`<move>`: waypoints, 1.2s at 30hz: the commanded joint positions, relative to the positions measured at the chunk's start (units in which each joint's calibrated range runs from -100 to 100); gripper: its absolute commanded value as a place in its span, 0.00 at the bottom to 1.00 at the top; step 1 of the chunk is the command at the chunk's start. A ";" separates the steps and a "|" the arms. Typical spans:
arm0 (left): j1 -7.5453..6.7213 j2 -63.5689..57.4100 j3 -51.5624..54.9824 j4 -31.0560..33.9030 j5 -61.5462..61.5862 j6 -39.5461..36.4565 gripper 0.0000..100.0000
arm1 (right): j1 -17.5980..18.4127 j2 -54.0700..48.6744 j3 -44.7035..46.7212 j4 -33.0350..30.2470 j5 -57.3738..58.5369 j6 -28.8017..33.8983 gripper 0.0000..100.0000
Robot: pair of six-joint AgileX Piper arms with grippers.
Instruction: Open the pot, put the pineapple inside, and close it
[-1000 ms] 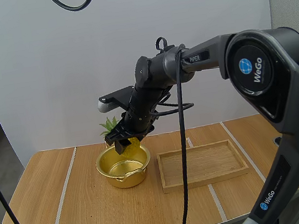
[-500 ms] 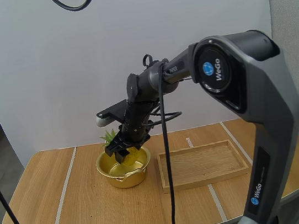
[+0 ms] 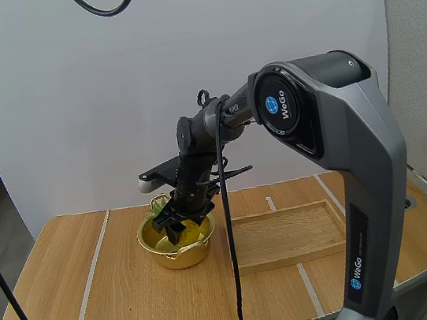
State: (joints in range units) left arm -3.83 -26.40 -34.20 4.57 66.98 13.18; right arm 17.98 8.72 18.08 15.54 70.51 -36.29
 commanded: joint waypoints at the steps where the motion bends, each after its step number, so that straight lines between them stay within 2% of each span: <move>1: -0.08 -0.55 -0.49 0.52 -2.14 -0.01 0.00 | 0.06 1.05 -0.28 -0.47 0.14 0.12 0.00; 16: -0.08 -0.55 -0.49 0.52 -2.14 -0.01 0.00 | 0.06 3.67 -0.51 -0.79 -1.32 0.12 0.00; 17: -0.08 -0.55 -0.49 0.52 -2.14 -0.01 0.00 | 0.06 3.67 -0.51 -0.79 -1.32 0.12 0.09; 18: -0.08 -0.55 -0.49 0.52 -2.14 -0.01 0.00 | 0.06 3.67 -0.51 -0.79 -1.32 0.12 0.25; 21: -0.08 -0.55 -0.49 0.52 -2.14 -0.01 0.00 | 0.06 3.67 -0.67 -0.91 -1.39 0.79 0.85; 22: -0.08 -0.55 -0.49 0.52 -2.14 -0.01 0.00 | 0.06 3.67 -0.78 -1.27 -1.54 1.22 1.00; 36: -0.08 -0.55 -0.49 0.52 -2.14 -0.01 0.00 | 0.06 -3.47 -0.78 -0.46 0.16 1.32 1.00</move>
State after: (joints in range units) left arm -3.83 -26.40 -34.20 4.57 66.98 13.18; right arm 17.98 8.20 17.50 15.40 69.08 -35.20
